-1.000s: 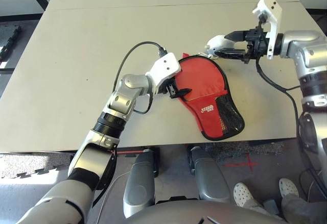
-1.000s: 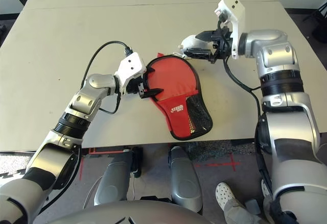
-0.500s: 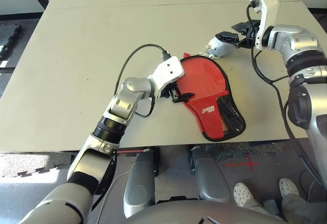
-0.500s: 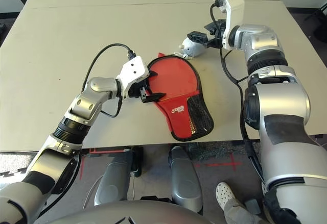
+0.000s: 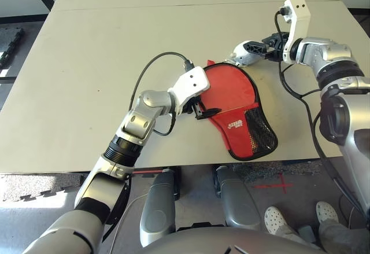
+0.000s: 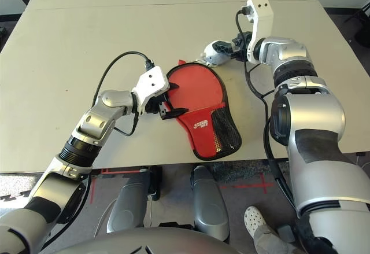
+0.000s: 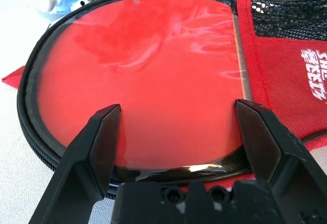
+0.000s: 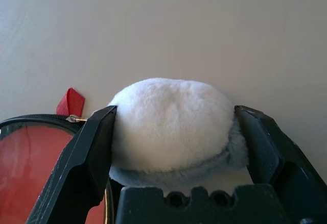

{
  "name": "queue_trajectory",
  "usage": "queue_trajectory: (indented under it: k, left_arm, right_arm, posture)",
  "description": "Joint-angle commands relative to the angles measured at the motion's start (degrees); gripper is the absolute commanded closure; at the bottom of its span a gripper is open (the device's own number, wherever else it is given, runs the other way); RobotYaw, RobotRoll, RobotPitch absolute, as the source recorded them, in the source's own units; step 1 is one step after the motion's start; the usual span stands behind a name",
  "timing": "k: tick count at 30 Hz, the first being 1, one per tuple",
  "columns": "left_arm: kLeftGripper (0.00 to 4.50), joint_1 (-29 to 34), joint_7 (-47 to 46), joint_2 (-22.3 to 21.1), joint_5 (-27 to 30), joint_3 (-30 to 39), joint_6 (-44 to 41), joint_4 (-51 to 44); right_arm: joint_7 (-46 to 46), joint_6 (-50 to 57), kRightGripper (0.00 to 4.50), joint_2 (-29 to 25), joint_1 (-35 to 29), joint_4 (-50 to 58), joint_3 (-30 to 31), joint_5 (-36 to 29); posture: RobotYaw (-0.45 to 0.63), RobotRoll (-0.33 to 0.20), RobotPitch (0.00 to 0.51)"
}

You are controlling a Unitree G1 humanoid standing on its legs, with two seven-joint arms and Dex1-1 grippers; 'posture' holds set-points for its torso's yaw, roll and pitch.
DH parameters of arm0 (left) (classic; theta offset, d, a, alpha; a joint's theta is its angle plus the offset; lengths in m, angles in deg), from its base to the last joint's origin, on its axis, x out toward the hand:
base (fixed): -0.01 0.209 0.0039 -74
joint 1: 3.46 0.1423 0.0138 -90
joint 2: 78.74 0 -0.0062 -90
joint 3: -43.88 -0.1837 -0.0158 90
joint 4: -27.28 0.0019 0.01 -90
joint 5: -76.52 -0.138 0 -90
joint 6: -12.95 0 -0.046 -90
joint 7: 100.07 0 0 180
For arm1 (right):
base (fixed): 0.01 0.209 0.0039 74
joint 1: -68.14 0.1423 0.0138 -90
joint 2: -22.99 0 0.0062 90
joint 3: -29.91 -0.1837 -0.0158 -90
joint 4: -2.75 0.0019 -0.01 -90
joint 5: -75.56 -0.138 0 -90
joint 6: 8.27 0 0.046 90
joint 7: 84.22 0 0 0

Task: Store the ping-pong paddle in its case and zip it.

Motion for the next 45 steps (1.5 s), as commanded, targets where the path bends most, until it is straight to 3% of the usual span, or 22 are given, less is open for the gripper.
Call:
queue_trajectory:
  k: [1, 5, 7, 16, 20, 33, 45]
  left_arm:
    - [0.04, 1.7, 0.1, -0.7, -1.0, -2.7, -1.5, 2.2]
    - [0.04, 1.6, -0.1, -0.5, -1.0, -2.7, -1.3, 2.5]
    - [0.0, 1.4, -0.1, -0.4, -1.1, -2.8, -1.0, 2.9]
    - [0.0, 0.8, -0.1, 0.0, -1.2, -3.0, -0.3, 3.9]
    - [0.0, 0.6, -0.1, 0.0, -1.1, -3.3, -0.5, 4.1]
    - [0.0, 0.1, -0.2, 0.1, -1.1, -3.9, -0.7, 5.1]
    - [0.0, -0.8, -0.2, 0.8, -1.1, -4.3, 0.2, 7.1]
  right_arm:
    - [1.4, 2.5, 0.0, 0.1, -2.0, -1.0, 0.6, 1.5]
    - [2.0, 3.8, 0.0, -0.3, -2.8, -0.9, 0.3, 1.8]
    - [1.9, 4.4, 0.39, -0.5, -3.1, -0.8, -0.5, 1.3]
    - [2.8, 5.4, 3.21, -2.2, -3.4, -0.3, -1.0, 1.4]
    - [2.8, 5.1, 4.11, -3.3, -3.4, -0.1, -1.1, 1.4]
    - [9.8, 3.2, 4.23, -9.1, -2.4, 1.4, 3.2, 5.7]
    - [27.4, 3.3, 4.23, -17.9, -3.1, 4.4, 10.9, 10.4]
  posture:
    - [-0.06, 0.0, 0.26]
    - [-0.06, 0.0, 0.257]
    - [-0.07, 0.0, 0.252]
    - [-0.07, 0.0, 0.246]
    - [-0.07, 0.0, 0.246]
    - [-0.07, 0.0, 0.248]
    - [-0.11, 0.0, 0.248]
